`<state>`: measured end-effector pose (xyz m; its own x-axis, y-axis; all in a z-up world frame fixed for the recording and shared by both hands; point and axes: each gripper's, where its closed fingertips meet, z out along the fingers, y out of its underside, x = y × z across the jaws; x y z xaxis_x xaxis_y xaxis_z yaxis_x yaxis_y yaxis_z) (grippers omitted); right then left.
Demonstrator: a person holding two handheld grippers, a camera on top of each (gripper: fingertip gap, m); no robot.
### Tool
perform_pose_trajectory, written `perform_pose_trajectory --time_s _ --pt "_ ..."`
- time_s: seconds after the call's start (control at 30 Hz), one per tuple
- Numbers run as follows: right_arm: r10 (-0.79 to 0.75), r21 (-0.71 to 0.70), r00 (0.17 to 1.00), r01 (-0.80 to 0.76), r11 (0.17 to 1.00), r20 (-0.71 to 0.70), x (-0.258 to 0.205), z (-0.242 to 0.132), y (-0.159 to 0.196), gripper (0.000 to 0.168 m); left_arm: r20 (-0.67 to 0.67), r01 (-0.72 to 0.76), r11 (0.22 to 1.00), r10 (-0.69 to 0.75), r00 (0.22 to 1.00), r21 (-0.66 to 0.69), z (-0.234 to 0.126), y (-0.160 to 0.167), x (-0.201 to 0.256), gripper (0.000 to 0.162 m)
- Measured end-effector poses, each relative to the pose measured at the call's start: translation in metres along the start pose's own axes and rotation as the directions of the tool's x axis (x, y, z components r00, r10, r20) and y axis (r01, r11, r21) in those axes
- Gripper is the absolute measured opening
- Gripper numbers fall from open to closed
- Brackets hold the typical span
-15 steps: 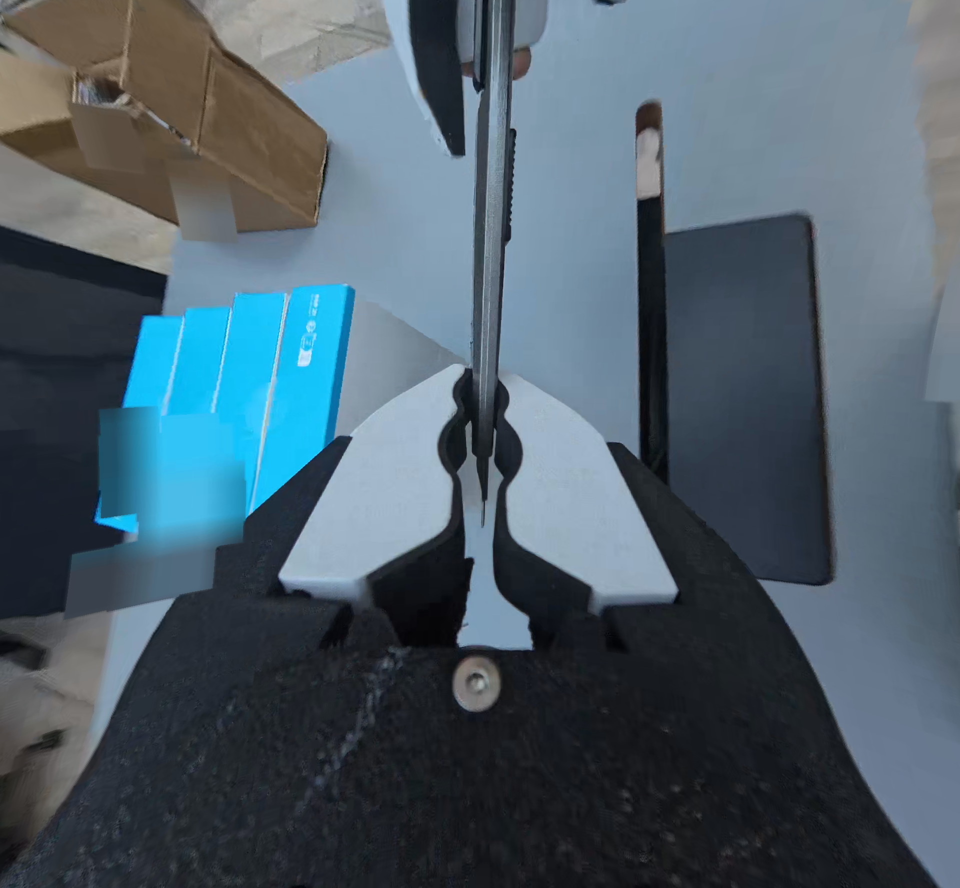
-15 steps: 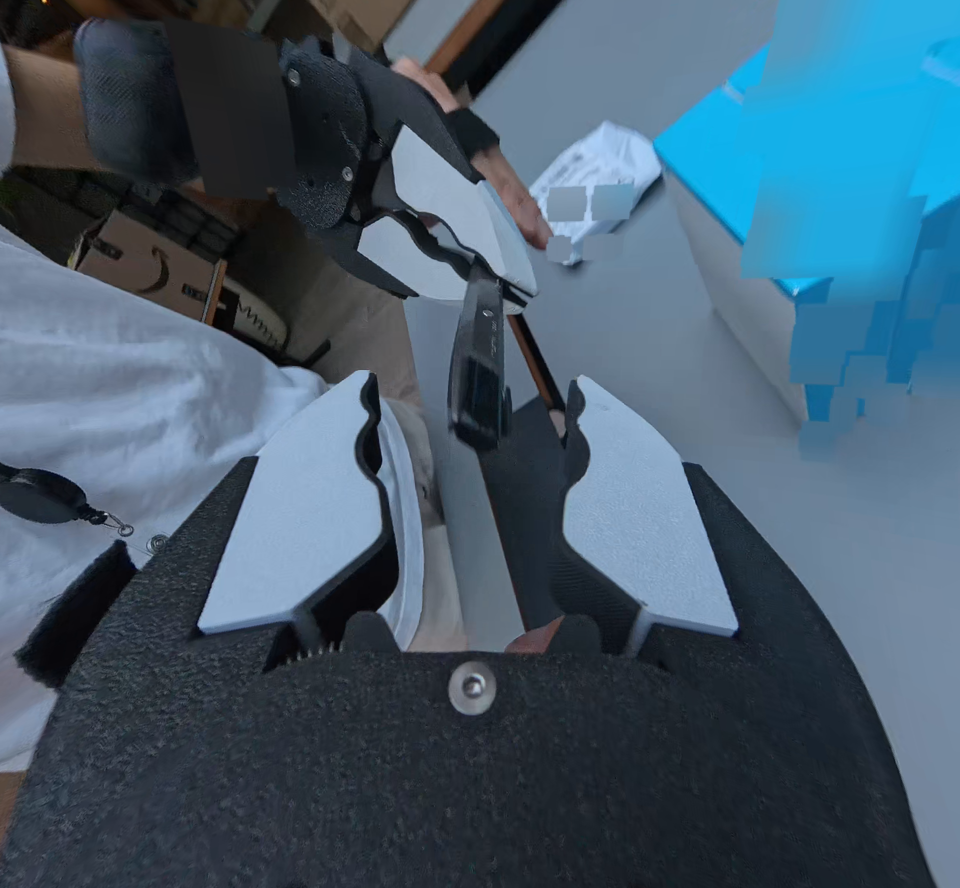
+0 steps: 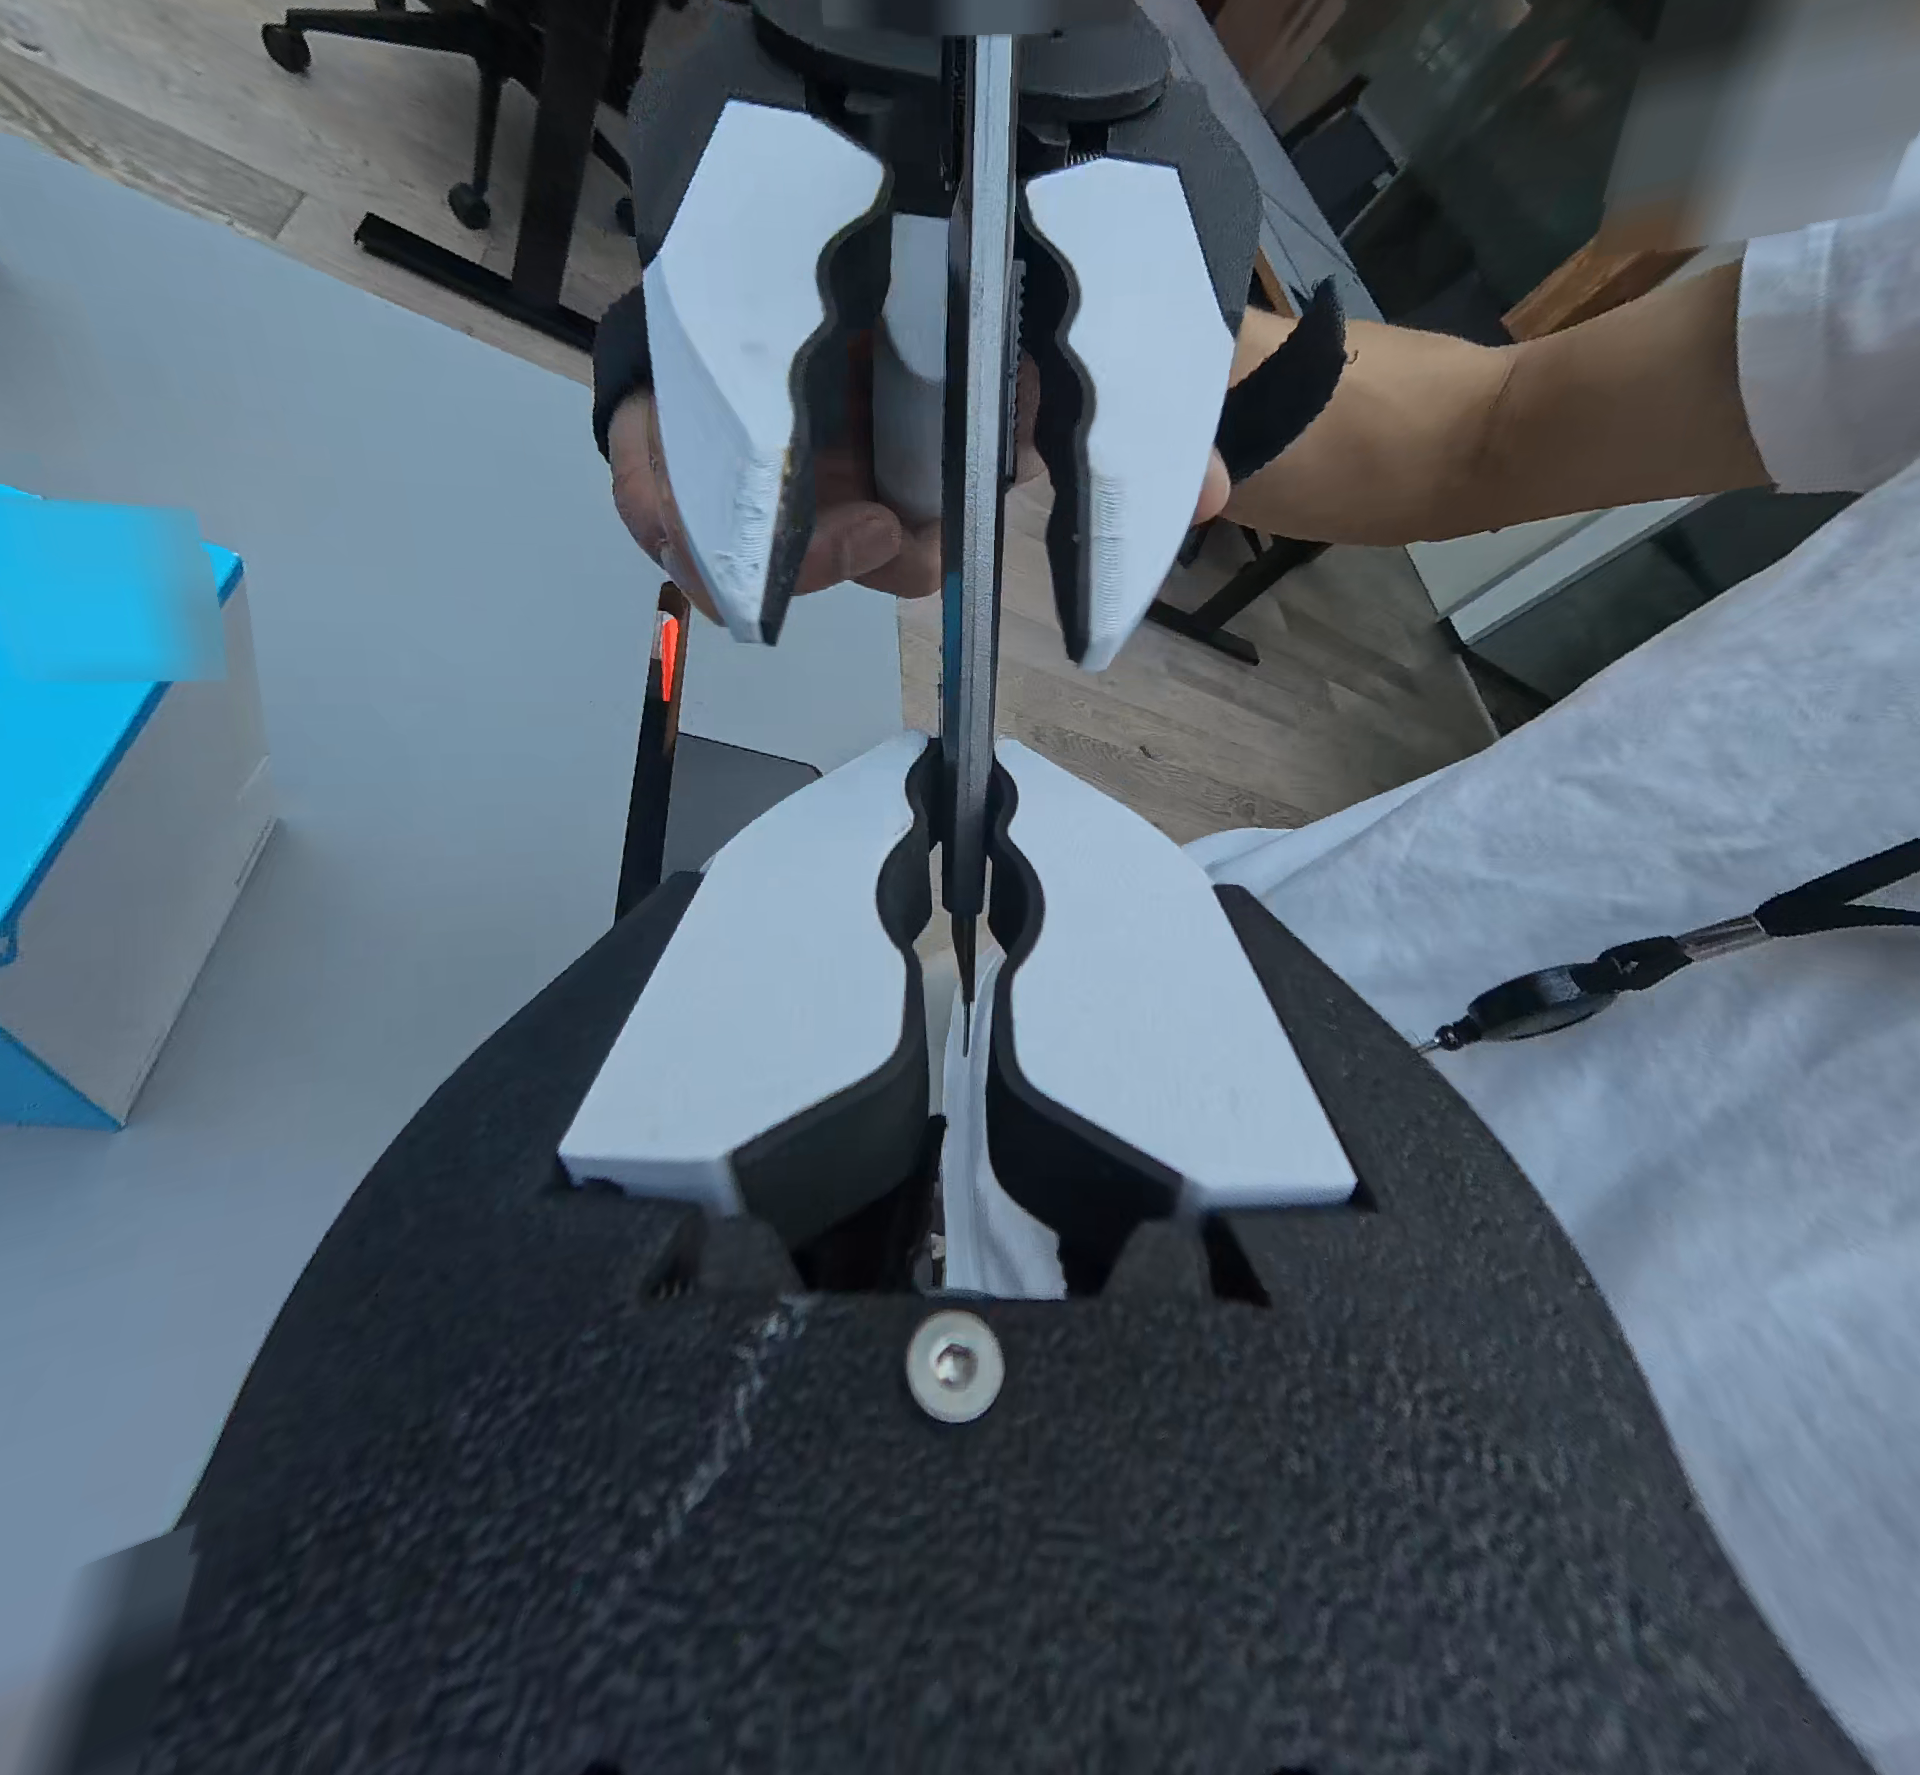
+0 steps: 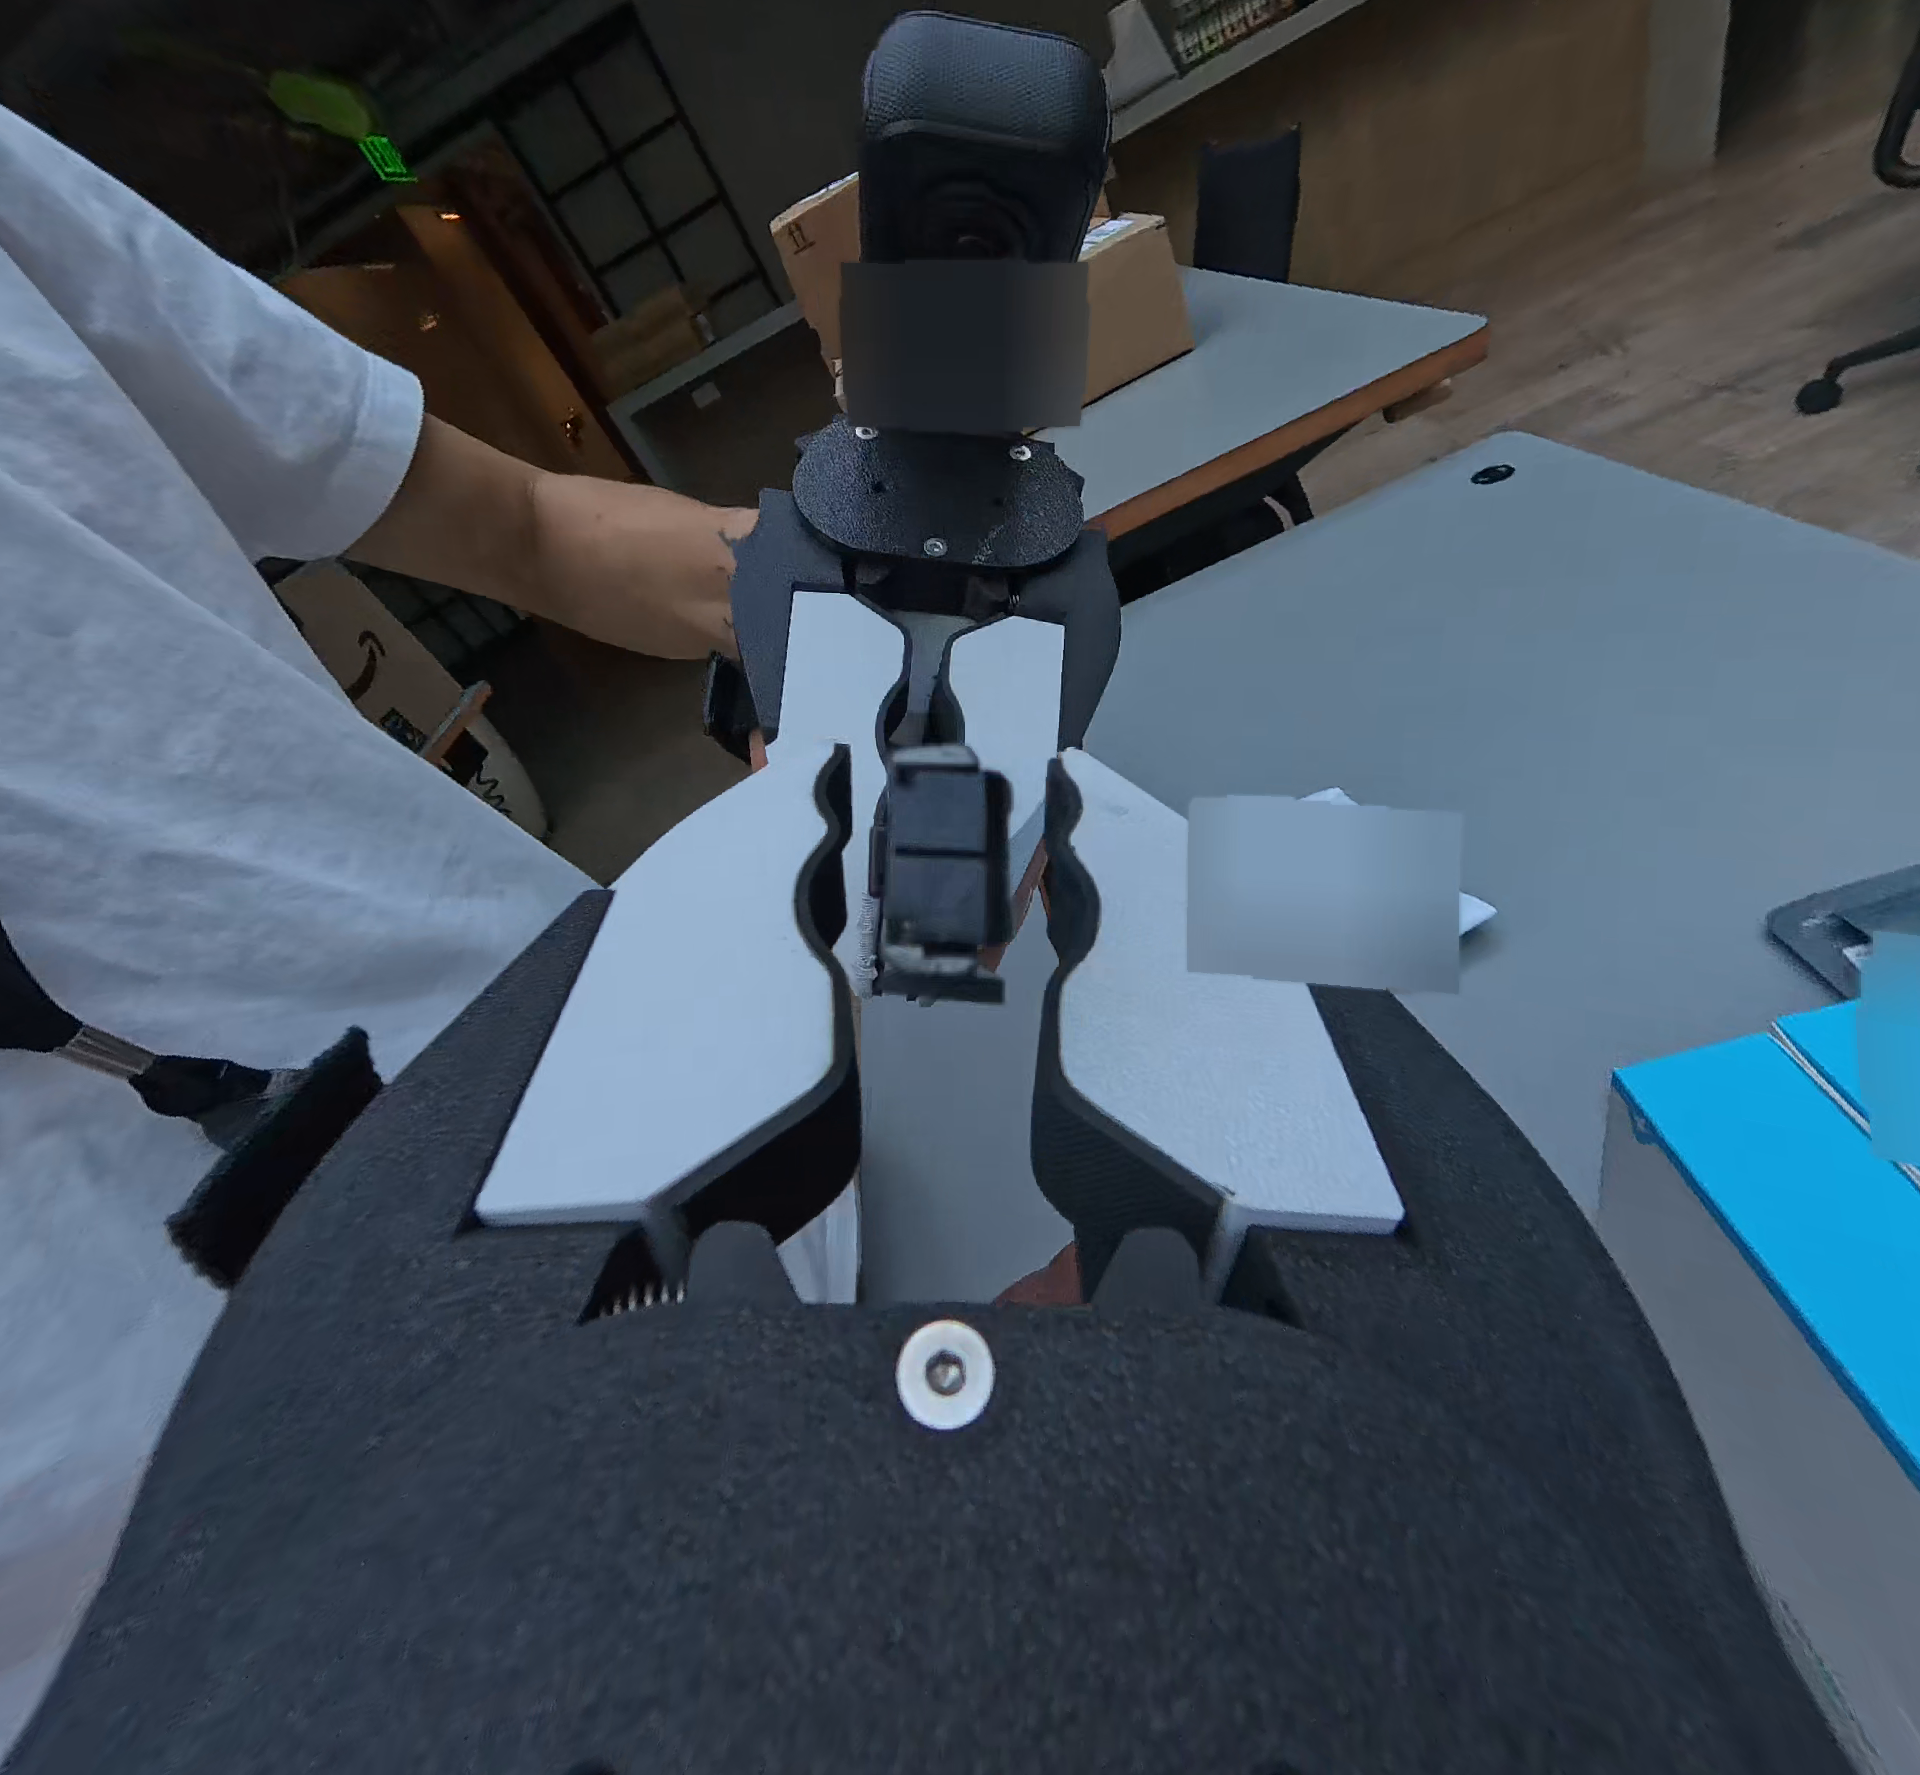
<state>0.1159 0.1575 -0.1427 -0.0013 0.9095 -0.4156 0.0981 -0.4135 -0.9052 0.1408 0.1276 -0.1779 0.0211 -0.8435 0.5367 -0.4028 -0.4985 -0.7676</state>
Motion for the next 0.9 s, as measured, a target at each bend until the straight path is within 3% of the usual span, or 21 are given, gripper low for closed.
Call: perform_pose_trajectory --time_s 0.17,0.3,0.4,0.67,0.7,0.9 --pt "-0.049 -0.150 0.999 0.052 0.987 0.020 -0.006 0.014 0.009 0.035 0.022 -0.026 0.999 0.026 0.999 -0.040 -0.017 0.003 0.006 0.005" --pt "-0.076 -0.216 0.996 0.082 0.973 0.035 -0.011 0.020 0.014 0.028 0.080 -0.067 0.983 0.082 0.993 -0.169 -0.023 0.014 0.001 0.005" --pt "-0.116 -0.263 0.993 0.121 0.957 0.036 -0.013 0.022 0.019 0.023 0.081 -0.072 0.982 0.087 0.993 -0.175 -0.025 0.010 0.002 0.005" --pt "-0.147 -0.255 0.989 0.150 0.955 0.028 -0.020 0.014 0.016 0.018 0.086 -0.107 0.971 0.128 0.988 -0.216 -0.017 0.008 0.008 0.005" --pt "-0.143 -0.246 0.989 0.146 0.958 0.029 -0.021 0.013 0.016 0.008 0.082 -0.110 0.971 0.130 0.988 -0.214 -0.016 0.008 0.009 0.005" --pt "-0.138 -0.190 0.990 0.144 0.971 0.041 -0.029 0.012 0.014 0.008 0.072 -0.127 0.967 0.146 0.987 -0.220 -0.010 0.008 0.015 0.005"
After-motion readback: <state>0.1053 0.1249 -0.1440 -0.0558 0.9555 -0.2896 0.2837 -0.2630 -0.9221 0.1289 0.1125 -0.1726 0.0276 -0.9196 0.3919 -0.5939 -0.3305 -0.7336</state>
